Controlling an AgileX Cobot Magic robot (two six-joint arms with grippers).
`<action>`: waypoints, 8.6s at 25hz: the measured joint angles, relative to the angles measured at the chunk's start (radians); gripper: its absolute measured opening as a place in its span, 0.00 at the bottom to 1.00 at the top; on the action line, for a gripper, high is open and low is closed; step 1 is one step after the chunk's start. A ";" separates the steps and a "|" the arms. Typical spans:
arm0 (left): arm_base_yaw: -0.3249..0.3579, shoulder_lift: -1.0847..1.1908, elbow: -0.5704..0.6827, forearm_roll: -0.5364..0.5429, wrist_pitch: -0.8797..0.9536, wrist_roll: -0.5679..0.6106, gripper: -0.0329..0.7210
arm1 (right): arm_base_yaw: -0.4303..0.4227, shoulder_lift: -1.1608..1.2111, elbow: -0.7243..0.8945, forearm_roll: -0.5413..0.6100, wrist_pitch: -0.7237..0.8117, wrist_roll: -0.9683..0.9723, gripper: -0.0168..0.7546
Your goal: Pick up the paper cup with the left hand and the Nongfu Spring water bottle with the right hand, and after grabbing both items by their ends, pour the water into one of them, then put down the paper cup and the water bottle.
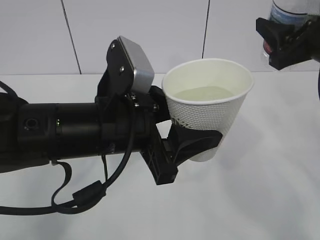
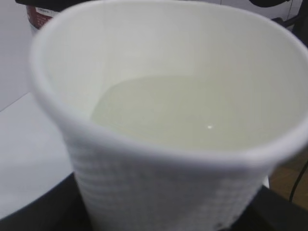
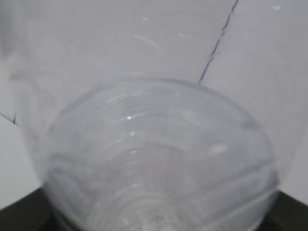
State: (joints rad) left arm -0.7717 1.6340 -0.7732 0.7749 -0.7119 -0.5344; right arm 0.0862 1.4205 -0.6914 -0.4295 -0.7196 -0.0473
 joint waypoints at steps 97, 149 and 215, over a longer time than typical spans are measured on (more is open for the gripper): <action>0.207 0.000 0.000 -0.268 0.002 0.205 0.69 | 0.000 -0.002 0.358 0.445 -0.110 -0.021 0.70; 0.414 0.000 0.000 -0.754 0.068 0.499 0.69 | 0.000 -0.002 0.358 0.445 -0.110 -0.021 0.70; 0.599 0.261 0.000 -0.856 -0.164 0.499 0.69 | 0.000 0.026 0.358 0.445 -0.141 -0.021 0.70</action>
State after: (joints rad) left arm -0.1722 1.8949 -0.7732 -0.0815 -0.8759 -0.0352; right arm 0.0862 1.4463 -0.3331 0.0155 -0.8610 -0.0680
